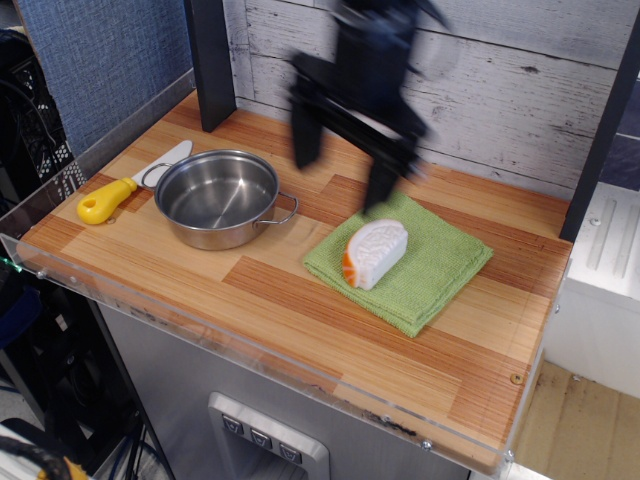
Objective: Place the sushi into the steel pan.
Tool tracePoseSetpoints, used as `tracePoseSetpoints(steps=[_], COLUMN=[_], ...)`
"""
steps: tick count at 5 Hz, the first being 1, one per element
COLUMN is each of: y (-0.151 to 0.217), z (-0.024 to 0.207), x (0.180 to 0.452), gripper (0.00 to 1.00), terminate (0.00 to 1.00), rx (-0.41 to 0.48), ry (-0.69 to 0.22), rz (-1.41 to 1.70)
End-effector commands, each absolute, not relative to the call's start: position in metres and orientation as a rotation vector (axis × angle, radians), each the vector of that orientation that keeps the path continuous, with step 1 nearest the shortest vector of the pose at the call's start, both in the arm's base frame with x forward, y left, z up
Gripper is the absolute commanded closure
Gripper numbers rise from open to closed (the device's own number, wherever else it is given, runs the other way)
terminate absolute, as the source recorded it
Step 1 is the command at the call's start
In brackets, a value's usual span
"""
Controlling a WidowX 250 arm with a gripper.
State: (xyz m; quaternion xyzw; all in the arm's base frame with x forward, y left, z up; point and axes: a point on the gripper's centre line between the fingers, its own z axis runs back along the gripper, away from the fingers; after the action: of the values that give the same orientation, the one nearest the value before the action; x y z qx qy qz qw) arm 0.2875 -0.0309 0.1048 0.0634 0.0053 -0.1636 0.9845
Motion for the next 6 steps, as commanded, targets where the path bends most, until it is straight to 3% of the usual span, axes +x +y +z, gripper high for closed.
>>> tracePoseSetpoints(steps=[1,3,6], y=[-0.026,-0.006,0.003], z=[0.079,0.07,0.058], x=[0.307,0.311,0.307], gripper=[0.0,0.0,0.0], terminate=[0.0,0.0,0.0], rx=[0.081,0.138,0.03], ry=[-0.196,-0.156,-0.083], rz=[-0.441,-0.341,-0.161])
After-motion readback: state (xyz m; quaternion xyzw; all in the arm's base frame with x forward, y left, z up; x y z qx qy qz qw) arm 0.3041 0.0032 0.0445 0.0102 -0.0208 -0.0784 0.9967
